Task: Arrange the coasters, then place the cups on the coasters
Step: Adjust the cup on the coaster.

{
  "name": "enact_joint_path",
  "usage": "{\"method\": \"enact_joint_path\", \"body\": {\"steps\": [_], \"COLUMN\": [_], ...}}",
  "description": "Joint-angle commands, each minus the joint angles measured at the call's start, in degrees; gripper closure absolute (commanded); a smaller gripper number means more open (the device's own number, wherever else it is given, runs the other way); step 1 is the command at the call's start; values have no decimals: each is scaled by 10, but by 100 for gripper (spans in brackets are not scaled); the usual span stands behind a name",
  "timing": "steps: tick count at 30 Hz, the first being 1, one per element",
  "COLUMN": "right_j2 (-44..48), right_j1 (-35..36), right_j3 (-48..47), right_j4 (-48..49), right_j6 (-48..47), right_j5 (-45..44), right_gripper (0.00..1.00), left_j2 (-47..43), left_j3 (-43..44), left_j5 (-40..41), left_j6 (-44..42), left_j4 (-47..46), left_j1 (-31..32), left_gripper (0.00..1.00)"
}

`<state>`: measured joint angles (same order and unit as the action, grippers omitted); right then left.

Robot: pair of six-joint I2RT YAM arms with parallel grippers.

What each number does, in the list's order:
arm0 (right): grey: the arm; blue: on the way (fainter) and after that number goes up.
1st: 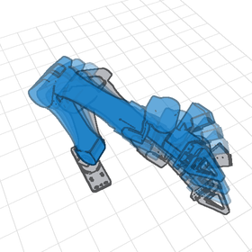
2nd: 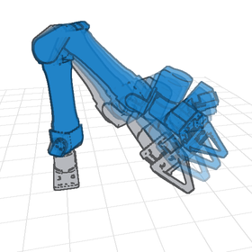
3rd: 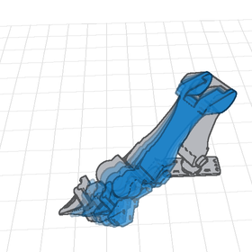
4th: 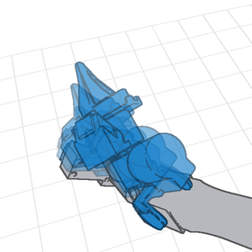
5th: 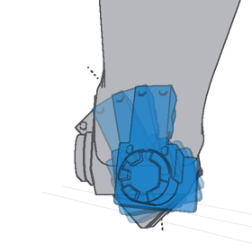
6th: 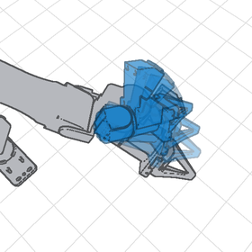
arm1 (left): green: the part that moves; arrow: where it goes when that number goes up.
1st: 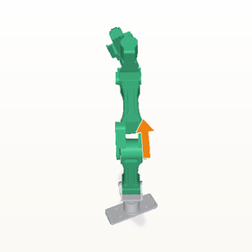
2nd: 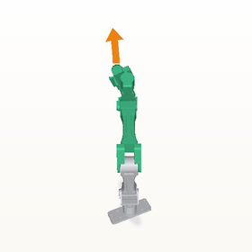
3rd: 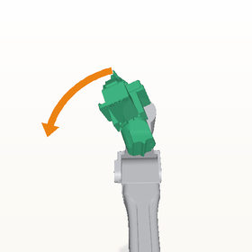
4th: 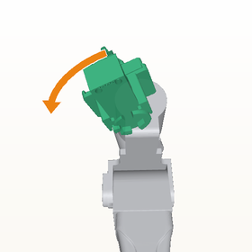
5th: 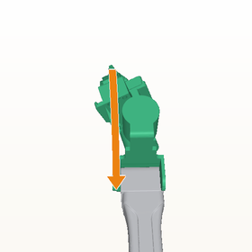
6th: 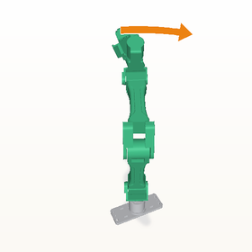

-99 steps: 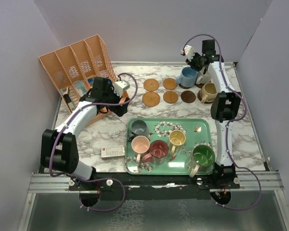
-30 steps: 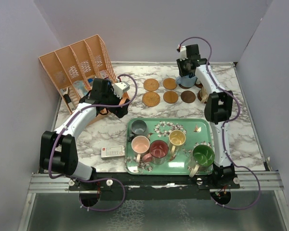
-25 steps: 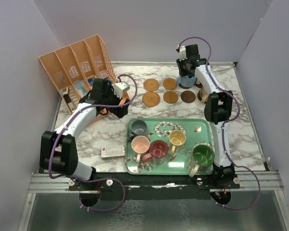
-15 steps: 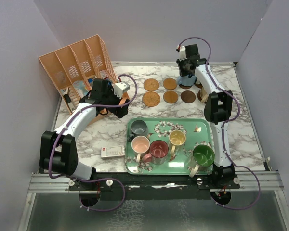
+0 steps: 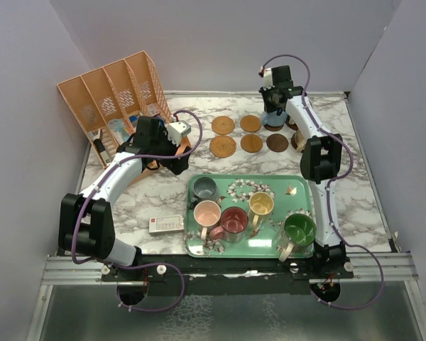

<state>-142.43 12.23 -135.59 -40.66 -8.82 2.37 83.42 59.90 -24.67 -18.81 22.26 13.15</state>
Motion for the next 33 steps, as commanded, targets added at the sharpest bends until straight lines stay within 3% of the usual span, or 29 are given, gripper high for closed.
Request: {"method": "enact_joint_path", "body": {"steps": [1,33], "right_j2": [29,103], "right_j1": [11,1], "right_j3": [-3,61], "right_j4": [13,36], "right_j6": [-9,-148], "right_j5": [-25,68], "right_gripper": [95,99], "left_j2": [-24,-30], "left_j3": [-7,-8], "left_j5": [-20,-20], "left_j6": [-1,0], "left_j4": [-11,-11], "left_j1": [2,2], "left_gripper": [1,1]}}
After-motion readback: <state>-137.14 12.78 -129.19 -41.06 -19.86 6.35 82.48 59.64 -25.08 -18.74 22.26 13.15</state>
